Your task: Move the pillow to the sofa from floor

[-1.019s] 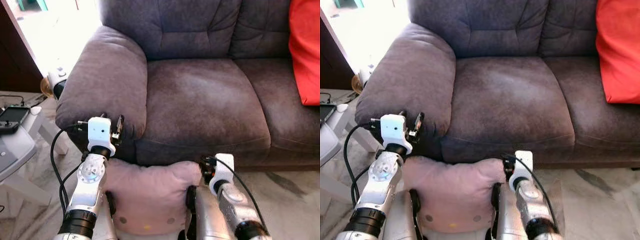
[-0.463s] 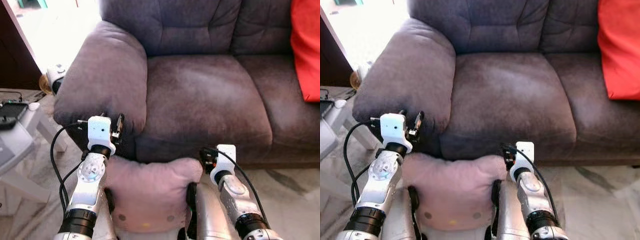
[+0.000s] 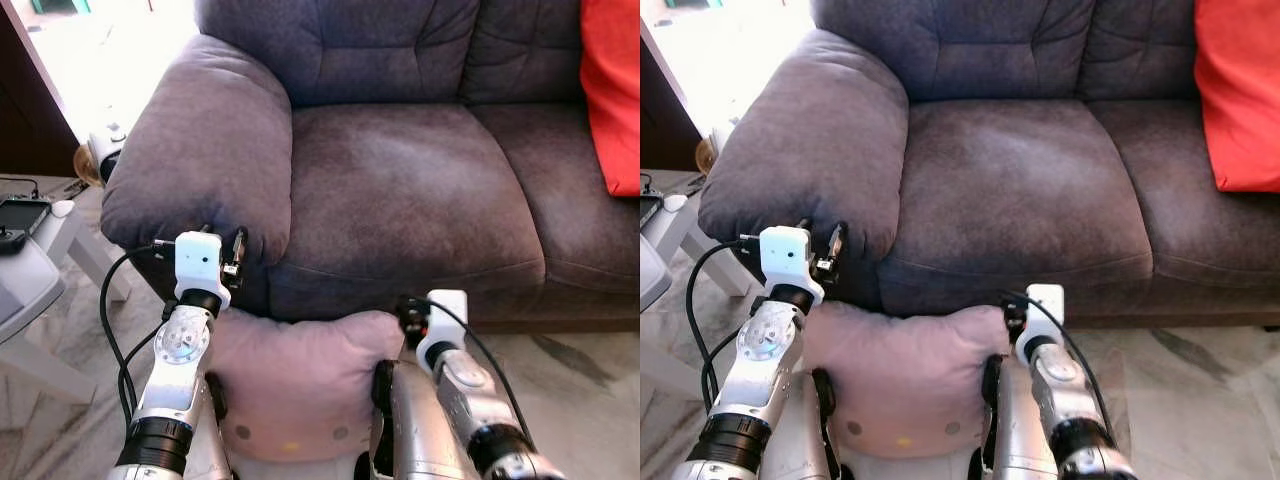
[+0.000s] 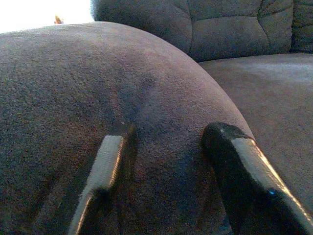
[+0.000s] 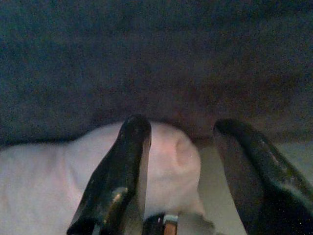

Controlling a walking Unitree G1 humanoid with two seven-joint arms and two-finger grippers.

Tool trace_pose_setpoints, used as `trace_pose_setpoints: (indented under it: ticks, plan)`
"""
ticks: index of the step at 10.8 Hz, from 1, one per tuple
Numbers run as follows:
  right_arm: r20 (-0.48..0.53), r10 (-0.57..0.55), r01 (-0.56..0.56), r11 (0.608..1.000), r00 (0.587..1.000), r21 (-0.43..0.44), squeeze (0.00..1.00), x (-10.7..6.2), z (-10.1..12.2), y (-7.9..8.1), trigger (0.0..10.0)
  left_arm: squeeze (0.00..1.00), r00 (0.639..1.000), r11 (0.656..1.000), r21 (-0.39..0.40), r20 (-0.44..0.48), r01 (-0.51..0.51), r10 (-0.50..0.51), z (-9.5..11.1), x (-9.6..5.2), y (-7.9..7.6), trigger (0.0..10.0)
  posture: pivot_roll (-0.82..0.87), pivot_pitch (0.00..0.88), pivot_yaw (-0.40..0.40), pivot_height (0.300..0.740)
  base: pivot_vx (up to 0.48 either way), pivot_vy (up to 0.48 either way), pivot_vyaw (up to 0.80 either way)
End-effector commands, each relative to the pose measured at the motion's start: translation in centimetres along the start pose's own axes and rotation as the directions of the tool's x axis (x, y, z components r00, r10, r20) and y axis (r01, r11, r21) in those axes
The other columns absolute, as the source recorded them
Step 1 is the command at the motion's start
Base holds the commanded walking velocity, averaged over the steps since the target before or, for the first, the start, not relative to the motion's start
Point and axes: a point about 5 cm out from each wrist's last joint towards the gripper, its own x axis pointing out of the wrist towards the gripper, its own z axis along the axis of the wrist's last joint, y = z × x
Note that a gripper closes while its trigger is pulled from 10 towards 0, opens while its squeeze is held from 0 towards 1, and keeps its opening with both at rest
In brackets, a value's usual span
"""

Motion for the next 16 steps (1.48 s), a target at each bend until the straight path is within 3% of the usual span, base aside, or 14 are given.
trace_pose_setpoints:
  ticks: [1, 2, 3, 4, 7, 9, 11, 14, 15, 16]
  plan:
    - [-0.067, 0.014, -0.012, 0.999, 0.998, 0.031, 0.0, 0.0, -0.9, 0.1, 10.0, 0.0, 0.999, 1.0, -0.006, -0.047, -0.006, 0.006, -0.7, -0.1, 0.1, 10.0, 0.09, 0.104, -0.056, 0.463, 0.0, 0.0, 0.0]
    - [-0.118, 0.044, -0.036, 0.997, 0.992, 0.063, 0.0, 0.1, -1.4, 0.6, 10.0, 0.0, 0.999, 1.0, -0.003, -0.048, -0.007, 0.007, -0.6, -0.1, 0.1, 10.0, 0.09, 0.108, -0.059, 0.463, 0.0, 0.0, 0.0]
    - [-0.091, 0.056, -0.044, 0.99, 0.994, 0.132, 0.73, 0.3, -0.8, 0.8, 10.0, 0.0, 0.999, 1.0, -0.001, -0.047, -0.014, 0.014, -0.6, -0.1, 0.3, 10.0, 0.09, 0.11, -0.06, 0.463, 0.0, 0.0, 0.0]
    - [-0.086, 0.048, -0.035, 0.99, 0.995, 0.139, 1.0, 0.4, -0.3, 0.8, 10.0, 0.0, 0.999, 1.0, 0.0, -0.047, -0.016, 0.016, -0.6, -0.3, 0.4, 10.0, 0.09, 0.114, -0.061, 0.463, 0.0, 0.0, 0.0]
    - [-0.066, 0.051, -0.043, 0.993, 0.997, 0.111, 1.0, 0.7, 0.8, 0.6, 10.0, 0.0, 0.999, 1.0, 0.005, -0.043, -0.025, 0.025, -0.4, -0.8, 0.8, 10.0, 0.1, 0.129, -0.068, 0.463, 0.0, 0.0, 0.0]
    - [-0.066, 0.045, -0.04, 0.996, 0.997, 0.083, 1.0, 0.8, 1.1, 0.4, 10.0, 0.0, 0.976, 0.976, 0.004, -0.021, -0.217, 0.217, 0.3, -4.0, 4.0, 10.0, 0.11, 0.145, -0.074, 0.463, 0.0, 0.0, 0.0]
    - [-0.074, 0.029, -0.024, 0.997, 0.997, 0.076, 1.0, 0.7, 0.9, -0.2, 10.0, 0.0, 0.985, 0.985, 0.039, -0.033, -0.167, 0.168, 1.7, -8.1, 4.5, 10.0, 0.13, 0.161, -0.082, 0.463, 0.0, 0.0, 0.0]
    - [-0.061, 0.054, -0.05, 0.996, 0.997, 0.069, 1.0, 0.8, 1.1, 0.0, 10.0, 0.0, 0.981, 0.981, 0.068, -0.048, -0.183, 0.187, 3.4, -10.2, 4.6, 10.0, 0.14, 0.188, -0.094, 0.463, 0.0, 0.0, 0.0]
    - [-0.053, 0.055, -0.051, 0.996, 0.997, 0.068, 0.93, 0.9, 1.4, 0.1, 10.0, 0.0, 0.98, 0.979, 0.062, -0.038, -0.192, 0.195, 4.1, -10.1, 4.6, 10.0, 0.15, 0.199, -0.097, 0.463, 0.0, 0.0, 0.0]
    - [-0.057, 0.059, -0.056, 0.997, 0.997, 0.062, 0.0, 0.9, 1.4, 0.2, 10.0, 0.0, 0.982, 0.981, 0.049, -0.03, -0.186, 0.187, 4.8, -9.9, 4.4, 10.0, 0.15, 0.211, -0.1, 0.463, 0.0, 0.0, 0.0]
